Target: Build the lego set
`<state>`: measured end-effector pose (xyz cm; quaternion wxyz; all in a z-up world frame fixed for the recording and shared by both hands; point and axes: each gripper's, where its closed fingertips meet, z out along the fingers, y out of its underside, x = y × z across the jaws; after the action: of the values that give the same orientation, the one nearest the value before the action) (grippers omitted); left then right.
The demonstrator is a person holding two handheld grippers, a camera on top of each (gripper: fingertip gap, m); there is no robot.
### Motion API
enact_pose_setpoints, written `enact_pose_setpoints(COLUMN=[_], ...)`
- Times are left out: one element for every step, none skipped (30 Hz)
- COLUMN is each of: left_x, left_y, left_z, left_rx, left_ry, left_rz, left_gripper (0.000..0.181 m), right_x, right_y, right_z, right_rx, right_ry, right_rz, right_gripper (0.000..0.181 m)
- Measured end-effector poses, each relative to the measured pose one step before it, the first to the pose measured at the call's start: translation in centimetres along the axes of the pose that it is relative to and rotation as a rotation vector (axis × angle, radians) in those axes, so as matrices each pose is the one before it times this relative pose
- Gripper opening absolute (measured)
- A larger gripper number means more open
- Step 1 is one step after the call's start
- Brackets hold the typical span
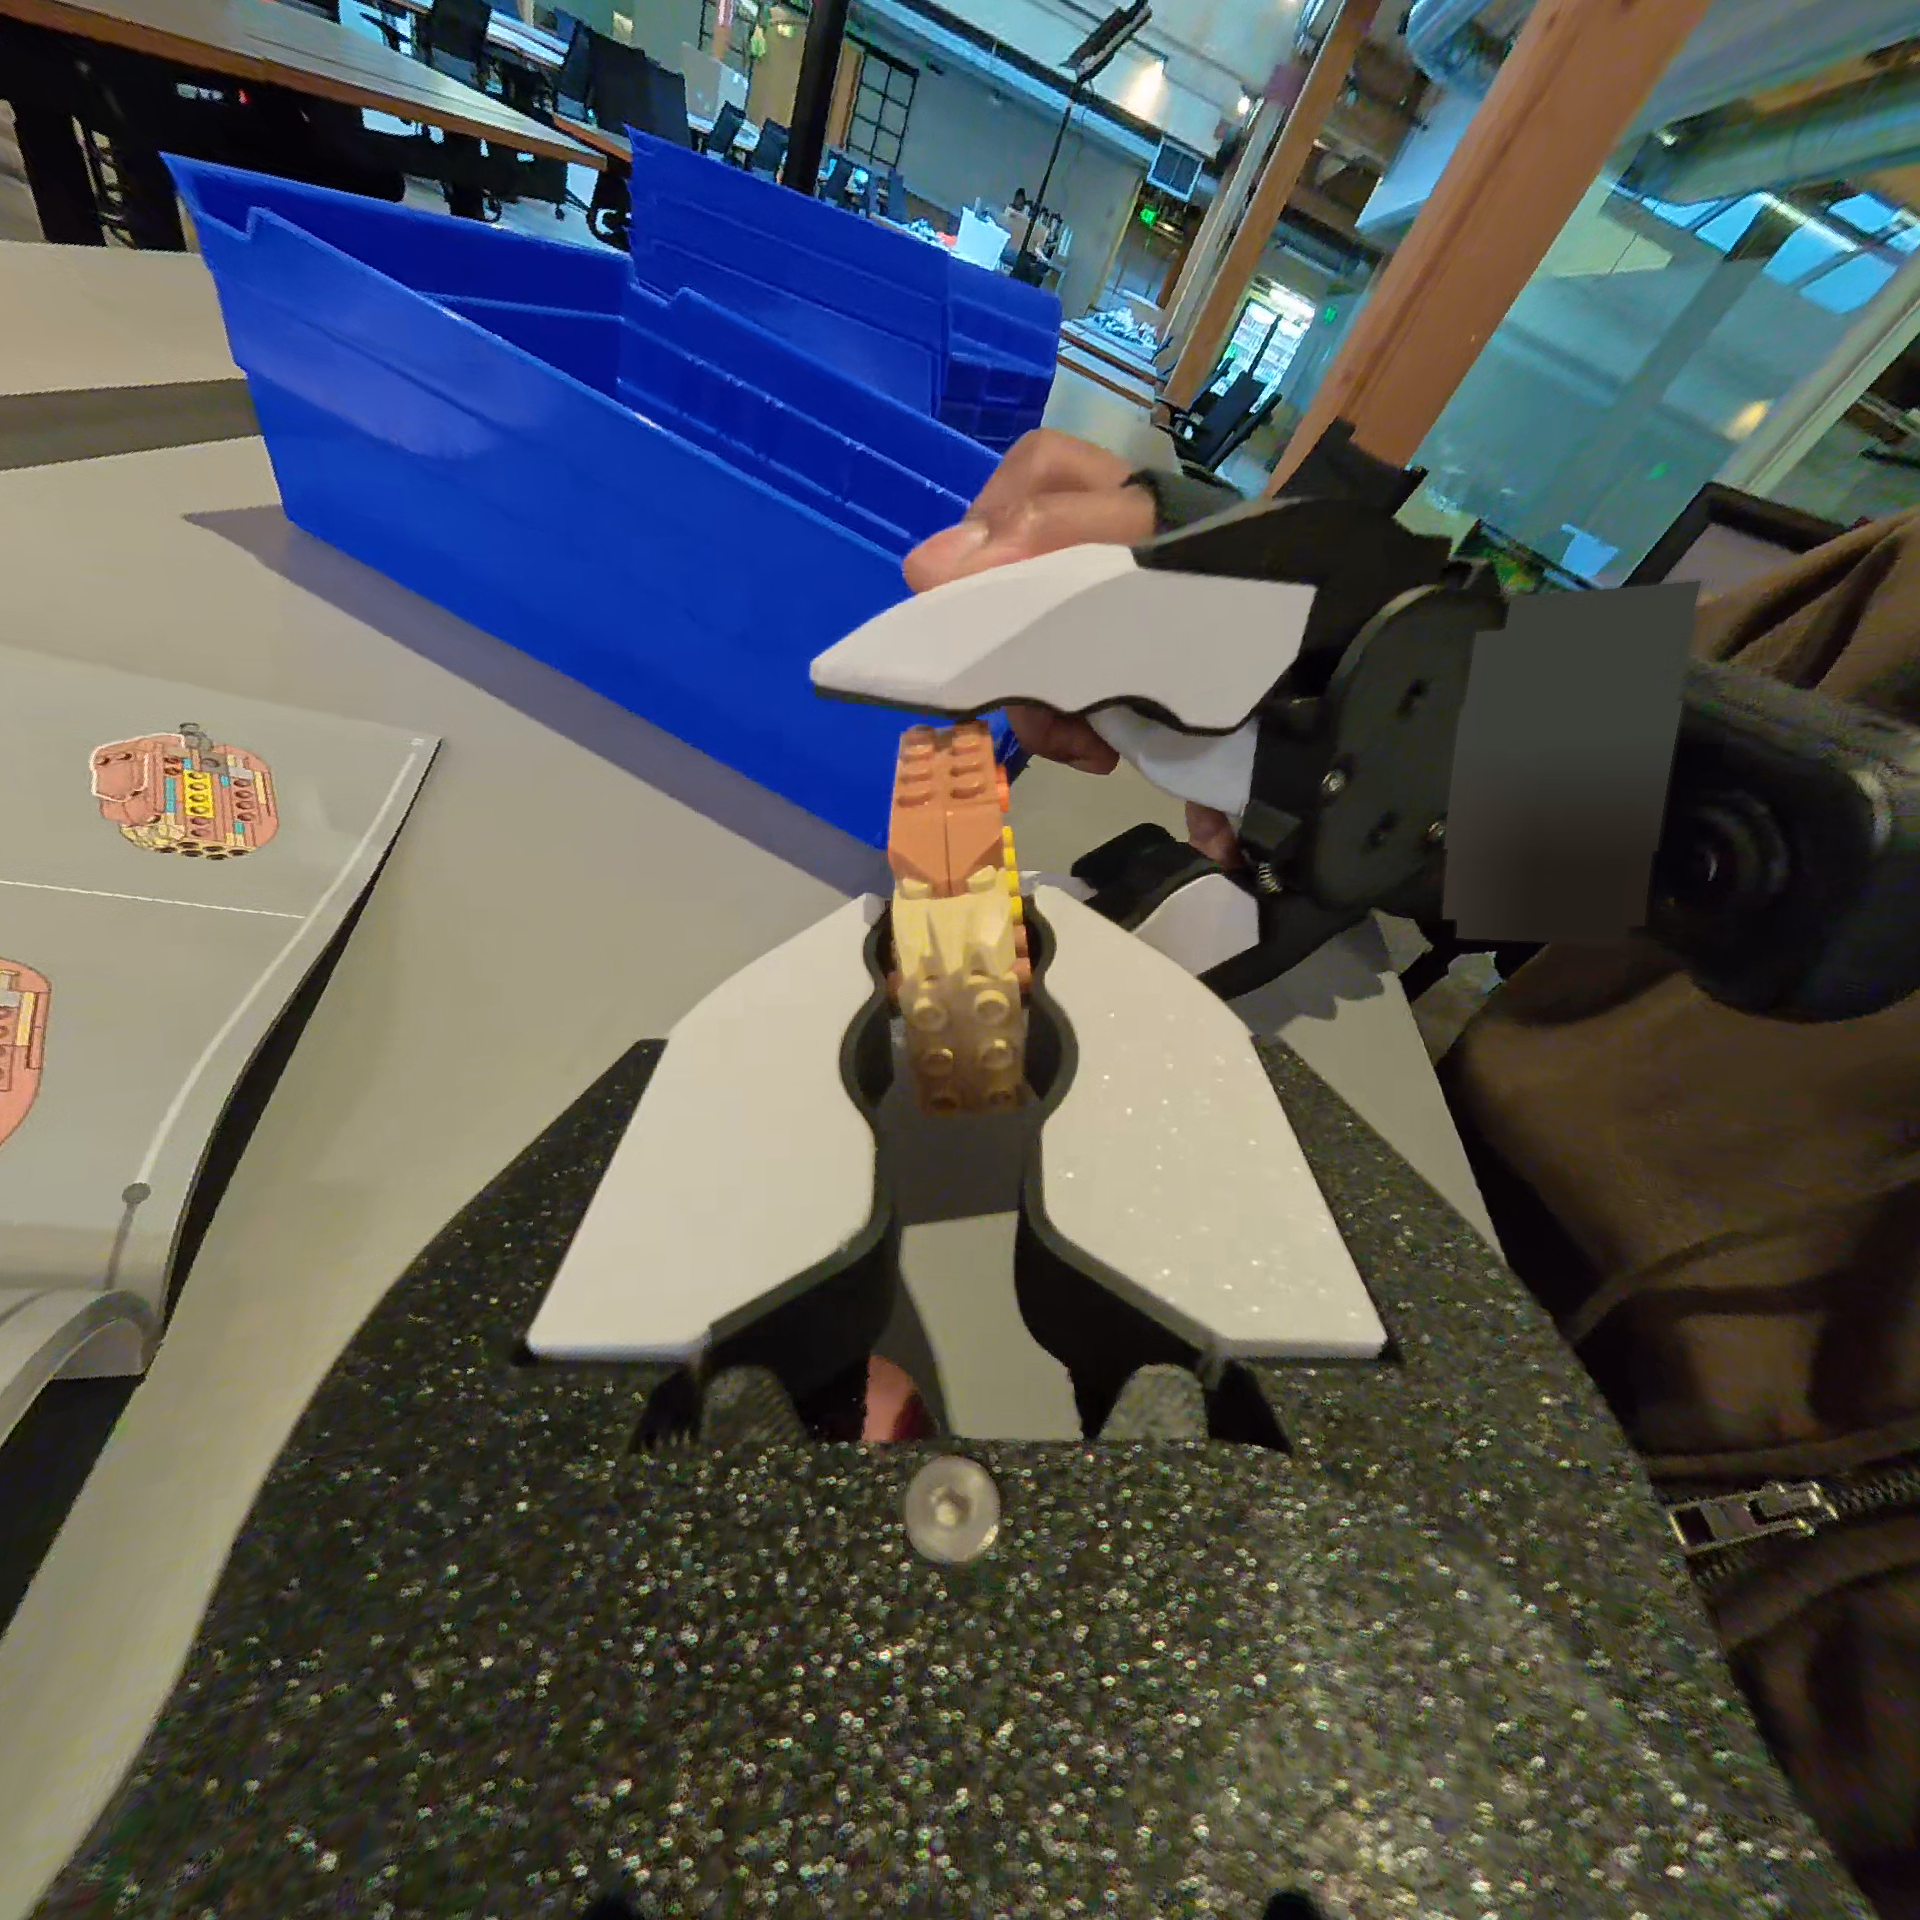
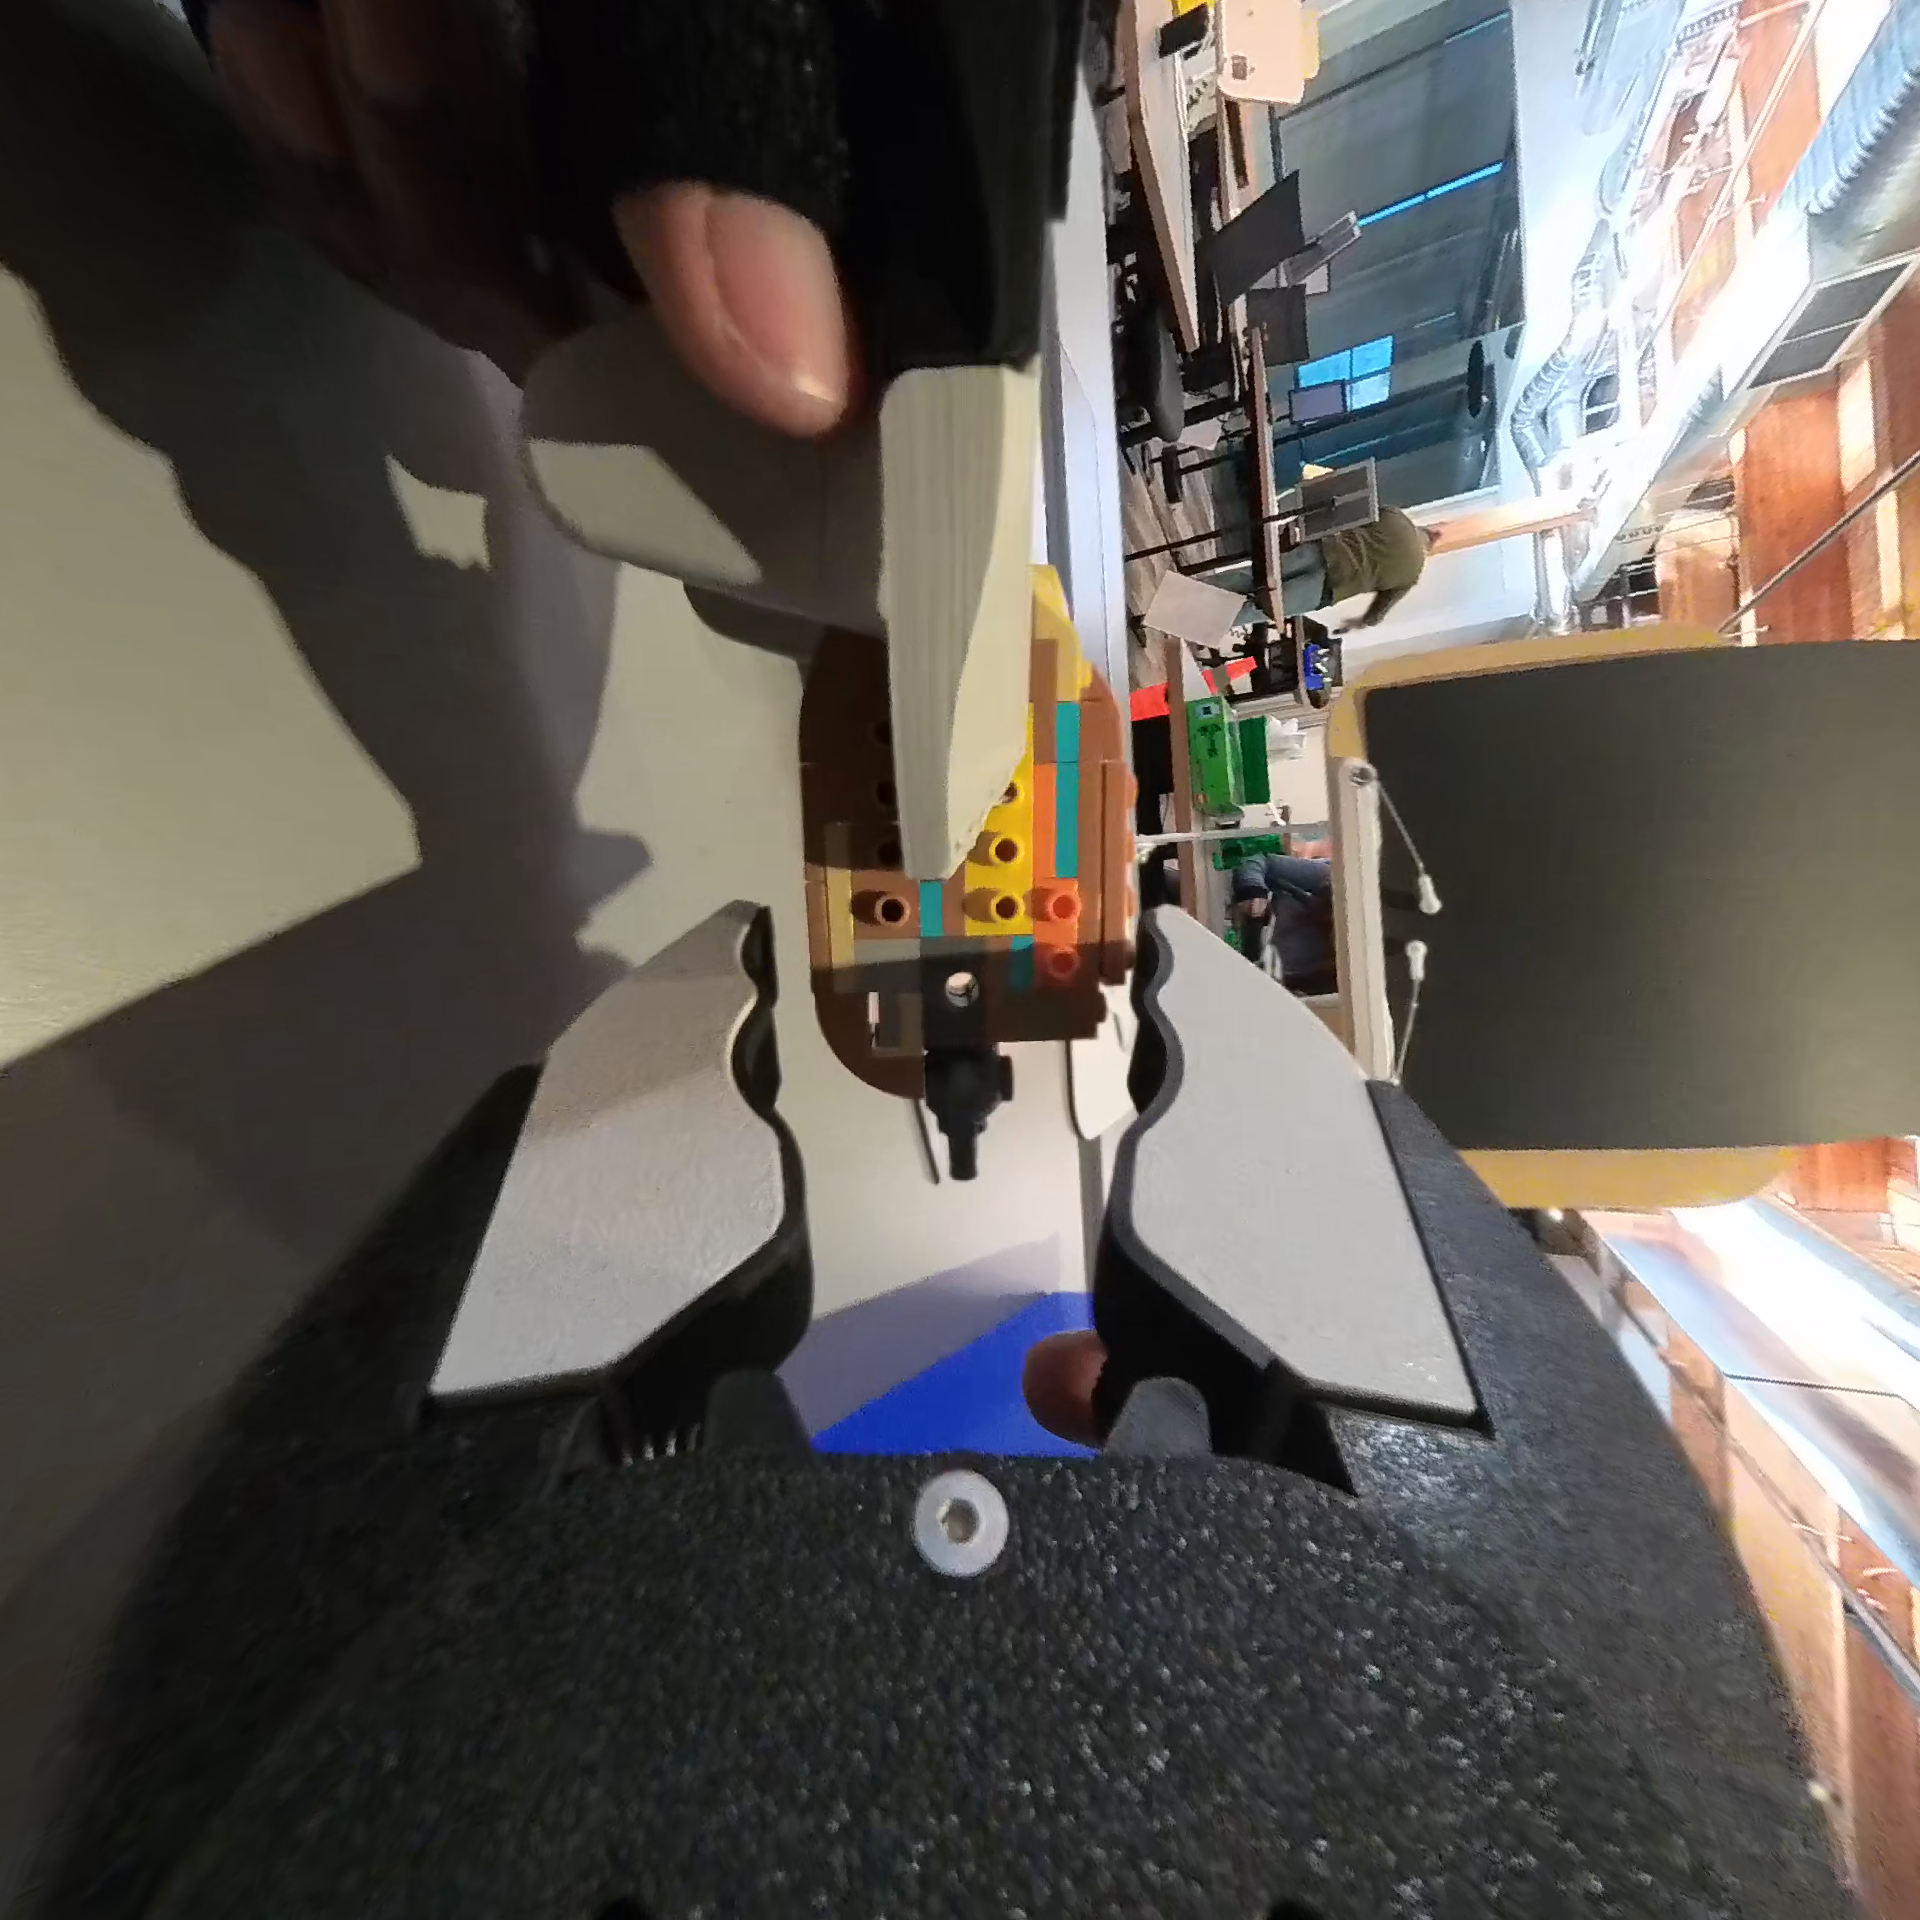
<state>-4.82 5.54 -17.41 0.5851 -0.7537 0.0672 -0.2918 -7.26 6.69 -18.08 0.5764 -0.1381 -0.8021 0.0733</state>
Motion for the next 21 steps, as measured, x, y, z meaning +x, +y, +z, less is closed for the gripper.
enact_pose_setpoints(left_x=[0.045, 0.025, 0.012, 0.017, 0.029, 0.053, 0.041, -0.021, -0.026, -0.025, -0.036, -0.048, -0.027, -0.02, -0.001, 0.009, 0.002, -0.003, 0.002, -0.018, 0.011], left_y=[-0.048, 0.05, 0.03, -0.021, -0.065, -0.125, -0.009, 0.113, 0.069, 0.049, 0.083, 0.104, 0.035, 0.054, 0.001, -0.03, 0.136, 0.165, -0.023, 0.135, 0.135], left_z=[0.007, 0.019, 0.022, 0.004, 0.003, -0.017, 0.012, 0.023, 0.034, 0.04, 0.028, 0.035, 0.028, 0.01, -0.008, -0.011, 0.015, 0.04, 0.026, 0.043, 0.03], left_rx=[0.0026, -0.0028, -0.0013, 0.0012, 0.0034, 0.0063, -0.0017, -0.0086, -0.0041, -0.0023, -0.0048, -0.0054, -0.0011, -0.0029, 0.0001, 0.0008, -0.0093, -0.0082, 0.0036, -0.0087, -0.0072], left_ry=[0.0033, 0.0009, -0.0022, -0.0008, 0.0016, 0.003, -0.0001, -0.0049, -0.0041, -0.0007, -0.0011, -0.0024, -0.0013, -0.0009, -0.0009, -0.0001, -0.0008, -0.0008, -0.0009, -0.0006, 0.0011], left_rz=[-0.0021, 0.001, 0.0045, 0.0019, -0.0019, -0.0016, 0.0036, 0.0069, 0.0018, -0.0035, -0.0015, -0.0003, -0.0008, 0.0014, 0.0025, 0.0023, 0.0058, 0.0035, -0.0011, 0.0017, 0.002], left_gripper=[0.022, 0.022, 0.022, 0.022, 0.022, 0.022, 0.022, 0.022, 0.022, 0.022, 0.022, 0.022, 0.021, 0.021, 0.021, 0.021, 0.021, 0.021, 0.021, 0.021, 0.021], right_x=[0.086, 0.14, 0.073, 0.042, 0.09, 0.095, -0.008, -0.062, -0.035, -0.057, -0.086, -0.068, -0.038, -0.014, 0.012, -0.028, -0.122, -0.077, -0.056, -0.132, -0.048], right_y=[0.012, -0.006, -0.001, -0.014, -0.033, -0.027, -0.004, 0.044, 0.049, 0.046, 0.055, 0.058, 0.025, 0.019, -0.008, -0.012, 0.002, 0.018, 0.033, 0.025, -0.015], right_z=[0.044, 0.009, -0.013, -0.021, -0.025, -0.036, -0.029, 0.004, 0.013, 0.01, 0.027, 0.027, 0.009, 0.016, 0.003, -0.007, -0.007, 0.0, -0.002, 0.007, -0.004], right_rx=[-0.0016, 0.0012, 0.0014, 0.0028, 0.0031, 0.0023, 0.0004, 0.0003, 0.0009, -0.0001, -0.0021, -0.0038, -0.003, -0.0013, 0.0001, 0.0017, 0.0033, 0.0033, 0.0005, 0.0012, 0.0062], right_ry=[0.0117, 0.0125, 0.0049, 0.0013, 0.0053, 0.0083, 0.0013, -0.0041, -0.0031, -0.0051, -0.0087, -0.0069, -0.0032, -0.0027, 0.0007, -0.0009, -0.0083, -0.0052, -0.0012, -0.0068, -0.0003], right_rz=[-0.0116, -0.0115, -0.0094, -0.0031, -0.0002, -0.0033, -0.007, -0.0076, -0.0059, -0.0039, -0.0025, -0.0034, -0.0056, -0.0046, -0.002, -0.0028, -0.0056, -0.0041, 0.0004, -0.0004, -0.0019], right_gripper=[0.063, 0.058, 0.056, 0.056, 0.056, 0.056, 0.055, 0.055, 0.055, 0.055, 0.055, 0.055, 0.055, 0.054, 0.054, 0.054, 0.054, 0.054, 0.054, 0.054, 0.054])
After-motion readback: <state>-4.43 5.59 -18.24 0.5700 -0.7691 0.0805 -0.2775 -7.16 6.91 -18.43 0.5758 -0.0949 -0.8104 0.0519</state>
